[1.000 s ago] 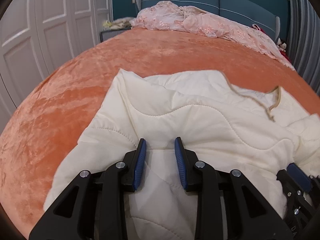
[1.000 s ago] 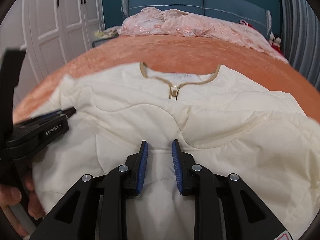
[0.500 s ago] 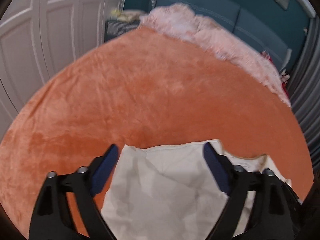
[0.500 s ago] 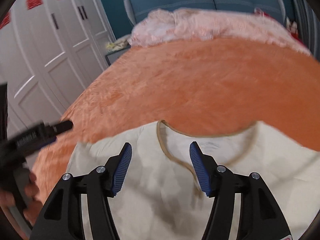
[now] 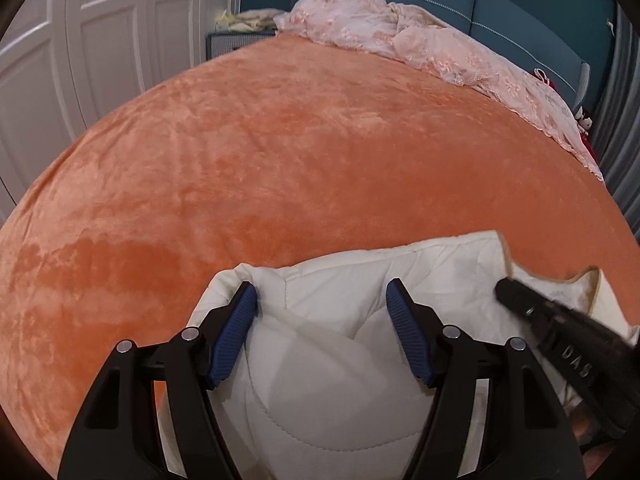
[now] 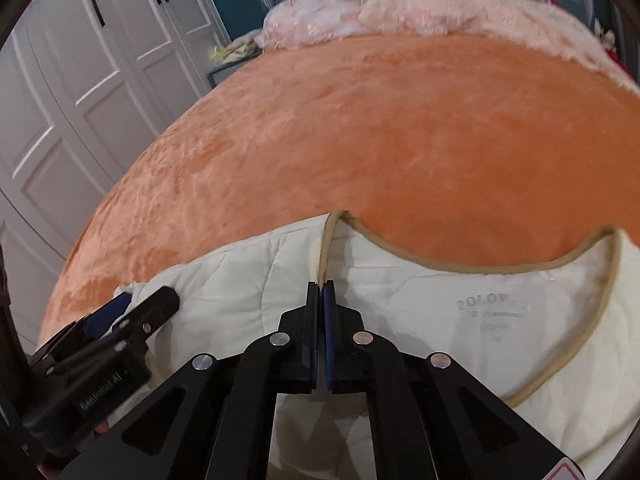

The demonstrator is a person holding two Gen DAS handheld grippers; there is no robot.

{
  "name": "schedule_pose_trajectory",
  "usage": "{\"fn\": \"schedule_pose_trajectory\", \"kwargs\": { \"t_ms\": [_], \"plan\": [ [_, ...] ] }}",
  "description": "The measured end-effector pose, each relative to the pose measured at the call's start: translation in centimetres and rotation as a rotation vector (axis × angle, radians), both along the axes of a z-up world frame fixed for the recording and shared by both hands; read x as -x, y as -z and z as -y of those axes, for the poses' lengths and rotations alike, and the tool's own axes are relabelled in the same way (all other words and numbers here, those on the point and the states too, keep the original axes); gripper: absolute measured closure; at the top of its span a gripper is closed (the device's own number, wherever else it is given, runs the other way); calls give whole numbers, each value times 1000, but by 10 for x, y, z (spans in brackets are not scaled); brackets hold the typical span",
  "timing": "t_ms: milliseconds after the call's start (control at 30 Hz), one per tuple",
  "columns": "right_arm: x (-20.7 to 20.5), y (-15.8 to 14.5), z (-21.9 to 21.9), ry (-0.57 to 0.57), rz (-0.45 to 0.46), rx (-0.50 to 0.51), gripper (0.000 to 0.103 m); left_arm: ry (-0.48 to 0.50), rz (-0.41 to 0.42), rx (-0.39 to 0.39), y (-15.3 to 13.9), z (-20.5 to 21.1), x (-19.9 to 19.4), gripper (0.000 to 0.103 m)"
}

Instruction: Fold large clothes

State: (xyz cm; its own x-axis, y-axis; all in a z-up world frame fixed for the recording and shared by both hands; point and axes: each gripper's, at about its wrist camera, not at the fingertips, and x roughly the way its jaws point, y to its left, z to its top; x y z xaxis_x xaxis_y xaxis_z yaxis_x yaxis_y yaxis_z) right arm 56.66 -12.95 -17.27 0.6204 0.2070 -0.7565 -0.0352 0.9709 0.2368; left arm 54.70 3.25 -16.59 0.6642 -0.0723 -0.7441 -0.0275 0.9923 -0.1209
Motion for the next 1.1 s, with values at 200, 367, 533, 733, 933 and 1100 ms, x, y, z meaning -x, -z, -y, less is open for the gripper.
{"fn": "schedule_pose_trajectory", "kwargs": {
  "t_ms": [200,367,533,733,933,1100],
  "plan": [
    [6,12,2,34,20,19,103,-14,36,-63,6,7,4,38],
    [5,17,-2,36,20,53,103,-48,54,-103,11,9,3,43],
    [5,21,-6,37,29,88,103,-59,67,-125,14,12,2,44],
    [18,8,5,77,102,46,96,-68,78,-131,16,12,2,42],
    [88,-53,92,252,222,-77,71,-4,39,-66,-9,9,4,33],
    [133,-77,209,404,214,19,62,161,83,40,-66,53,19,26]
  ]
}}
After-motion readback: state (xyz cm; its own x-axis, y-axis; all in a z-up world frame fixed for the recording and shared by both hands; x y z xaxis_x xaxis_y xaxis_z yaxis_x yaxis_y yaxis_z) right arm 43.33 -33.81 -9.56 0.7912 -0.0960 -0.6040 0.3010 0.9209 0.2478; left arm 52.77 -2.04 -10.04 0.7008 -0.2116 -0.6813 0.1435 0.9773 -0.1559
